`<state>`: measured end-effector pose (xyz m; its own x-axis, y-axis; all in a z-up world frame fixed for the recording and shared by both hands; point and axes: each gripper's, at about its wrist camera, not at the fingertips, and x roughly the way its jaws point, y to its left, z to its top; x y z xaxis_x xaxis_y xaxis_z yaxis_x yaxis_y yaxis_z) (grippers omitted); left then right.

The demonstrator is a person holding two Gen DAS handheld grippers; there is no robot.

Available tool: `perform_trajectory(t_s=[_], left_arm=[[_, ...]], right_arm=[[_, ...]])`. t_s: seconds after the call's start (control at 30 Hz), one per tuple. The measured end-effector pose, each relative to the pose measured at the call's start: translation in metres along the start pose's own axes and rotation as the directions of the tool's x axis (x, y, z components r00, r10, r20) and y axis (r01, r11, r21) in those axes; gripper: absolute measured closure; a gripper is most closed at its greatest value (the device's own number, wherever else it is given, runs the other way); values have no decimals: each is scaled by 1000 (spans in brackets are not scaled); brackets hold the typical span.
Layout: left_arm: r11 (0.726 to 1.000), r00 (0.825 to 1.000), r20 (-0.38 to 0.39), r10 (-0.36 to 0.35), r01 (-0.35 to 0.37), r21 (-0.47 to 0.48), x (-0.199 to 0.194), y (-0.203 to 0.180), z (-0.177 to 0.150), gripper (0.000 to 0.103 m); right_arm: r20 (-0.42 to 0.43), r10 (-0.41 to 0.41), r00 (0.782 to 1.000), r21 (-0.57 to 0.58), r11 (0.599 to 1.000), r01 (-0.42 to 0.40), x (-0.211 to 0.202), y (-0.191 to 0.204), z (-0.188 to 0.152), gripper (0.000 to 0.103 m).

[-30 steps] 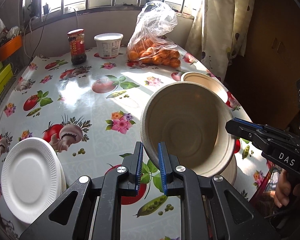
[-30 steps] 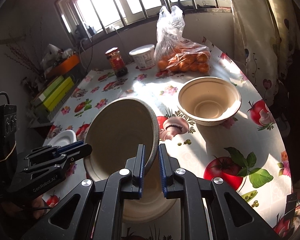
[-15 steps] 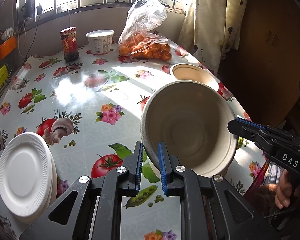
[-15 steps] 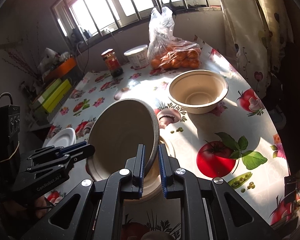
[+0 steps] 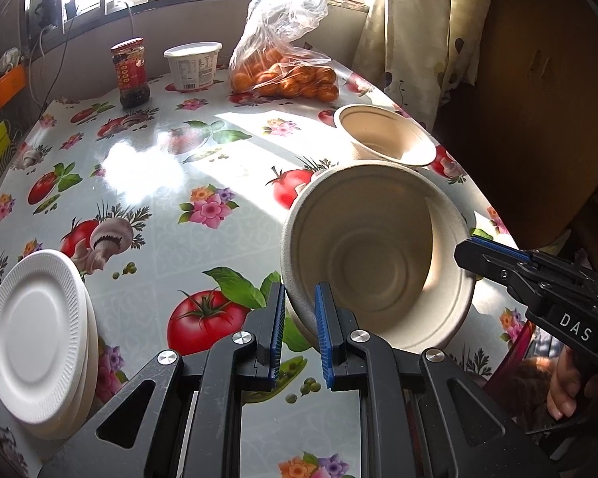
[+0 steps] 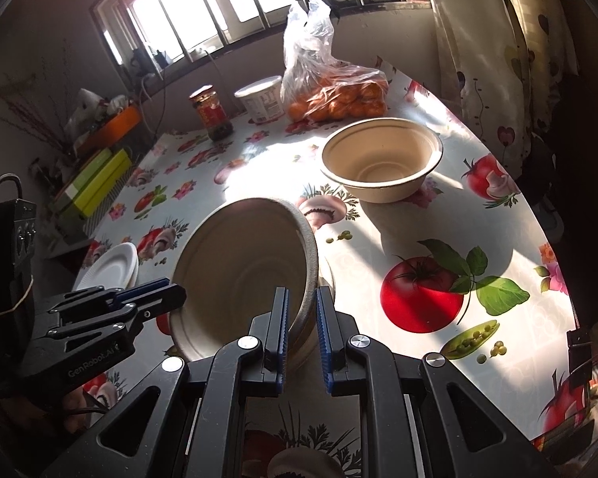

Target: Organize plates and bowls

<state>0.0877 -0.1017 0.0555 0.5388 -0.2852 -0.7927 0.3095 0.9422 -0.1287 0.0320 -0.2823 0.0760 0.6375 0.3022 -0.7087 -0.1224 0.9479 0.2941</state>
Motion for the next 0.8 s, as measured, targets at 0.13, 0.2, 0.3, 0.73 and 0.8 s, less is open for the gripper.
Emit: perform_trajectory(t_s=[0.13,0.2,0.3,0.73,0.8], left_arm=[[1000,1000,-8,1,-1,3,2,-1,0,87],[1000,1000,-11,3,-3,3,3,-1,0,87],[1000,1000,-10,4,-3,2,3,-1,0,87],[1000,1000,-16,2,-2,-2,4,0,1,87],[1000,1000,-15,4,-4,0,5,0,1,87]], right_arm=[[-10,-8,1000,3,1000,8,3,-1,-1,89],[-13,-8,1000,5,1000,8,4,-2,-2,89],[-12,-8,1000,4,1000,8,4,-2,-2,89],[-17,-15,1000,-2,1000,15,7,-1,-2,89],[-17,-15,1000,-1,1000,15,7,-2,-2,89]])
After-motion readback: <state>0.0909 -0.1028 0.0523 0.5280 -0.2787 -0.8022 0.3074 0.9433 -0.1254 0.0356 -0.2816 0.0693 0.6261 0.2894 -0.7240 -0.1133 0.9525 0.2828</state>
